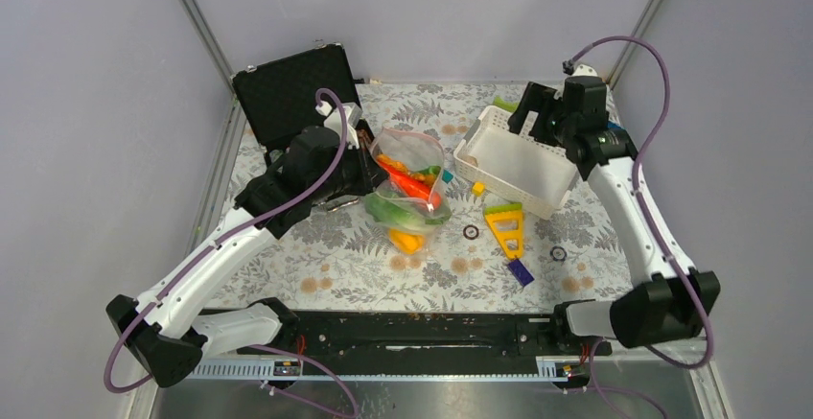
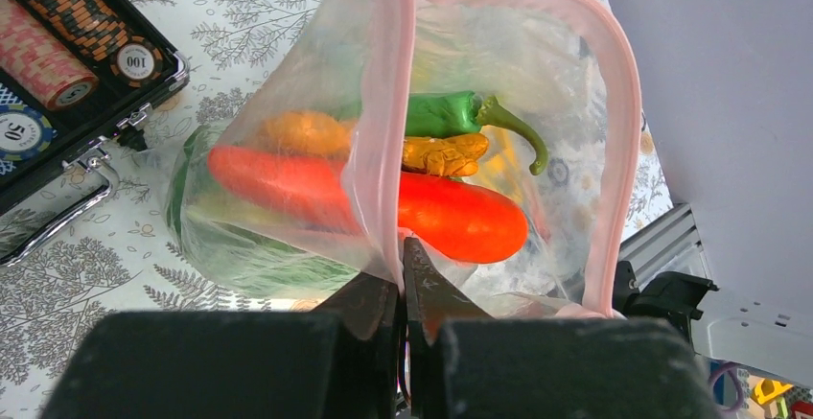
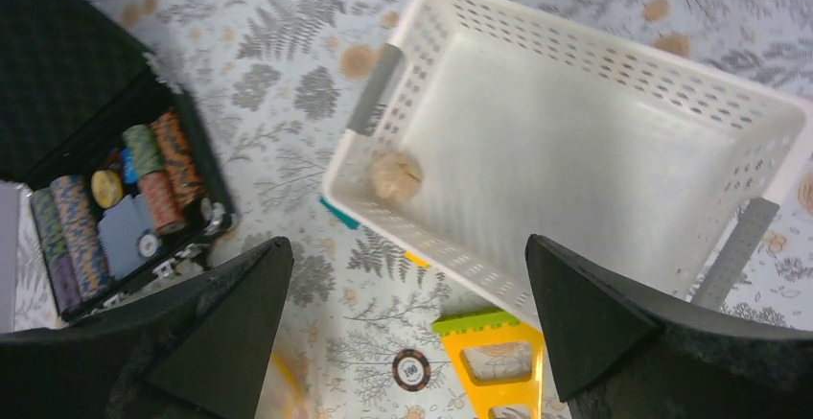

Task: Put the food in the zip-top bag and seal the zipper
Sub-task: Pick up the fake vegetable from the bin.

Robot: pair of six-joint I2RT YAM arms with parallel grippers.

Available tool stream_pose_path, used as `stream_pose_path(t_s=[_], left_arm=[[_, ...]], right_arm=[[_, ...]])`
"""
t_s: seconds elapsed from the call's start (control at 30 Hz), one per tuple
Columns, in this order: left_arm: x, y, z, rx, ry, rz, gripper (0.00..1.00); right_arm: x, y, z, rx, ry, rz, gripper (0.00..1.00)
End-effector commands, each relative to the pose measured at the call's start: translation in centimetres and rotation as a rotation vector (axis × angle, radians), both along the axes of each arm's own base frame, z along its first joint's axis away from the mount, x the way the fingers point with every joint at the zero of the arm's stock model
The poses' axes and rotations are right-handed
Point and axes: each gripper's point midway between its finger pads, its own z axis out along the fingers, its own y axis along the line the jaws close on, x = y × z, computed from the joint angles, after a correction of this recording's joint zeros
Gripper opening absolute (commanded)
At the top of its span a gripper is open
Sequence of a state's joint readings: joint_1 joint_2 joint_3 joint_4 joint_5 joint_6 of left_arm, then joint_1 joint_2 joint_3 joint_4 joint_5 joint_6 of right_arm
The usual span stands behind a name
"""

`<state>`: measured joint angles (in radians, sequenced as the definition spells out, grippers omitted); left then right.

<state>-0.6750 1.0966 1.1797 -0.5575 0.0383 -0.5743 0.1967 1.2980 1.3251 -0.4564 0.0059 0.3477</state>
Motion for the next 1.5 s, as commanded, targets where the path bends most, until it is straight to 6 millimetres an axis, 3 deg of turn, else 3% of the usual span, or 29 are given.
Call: stream_pose_path(t_s=[0.0, 0.17, 0.43, 0.87, 1.2, 1.47], left_arm=[[0.3, 0.6, 1.8, -0.026, -0.055, 0.026, 0.01], [0.6, 1.3, 1.3, -0.008, -0.074, 0.06, 0.02], [1.1, 1.0, 0.7, 0.004, -0.086, 0.051, 0.01], [1.3, 1.0, 0.7, 0.013, -0.108, 0.034, 0.01], [1.7, 1.0, 0.6, 0.026, -0.108, 0.041, 0.01], [1.7, 0.8, 0.9, 0.024, -0.111, 0.031, 0.01]], right_arm=[[1.5, -1.6, -4.5, 0.061, 0.154, -0.021, 1.0], [3.6, -3.3, -9.5, 0.053, 0.293, -0.056, 1.0], [5.8, 0.1, -15.2, 0.186, 0.493, 0.049, 0.98], [8.5, 4.5, -18.4, 0.157, 0.526, 0.095, 0.97], [9.3, 7.3, -20.8, 0.231, 0.571, 0.076, 0.94], [9.8, 8.2, -22.5, 0.242, 0.602, 0.061, 0.91]])
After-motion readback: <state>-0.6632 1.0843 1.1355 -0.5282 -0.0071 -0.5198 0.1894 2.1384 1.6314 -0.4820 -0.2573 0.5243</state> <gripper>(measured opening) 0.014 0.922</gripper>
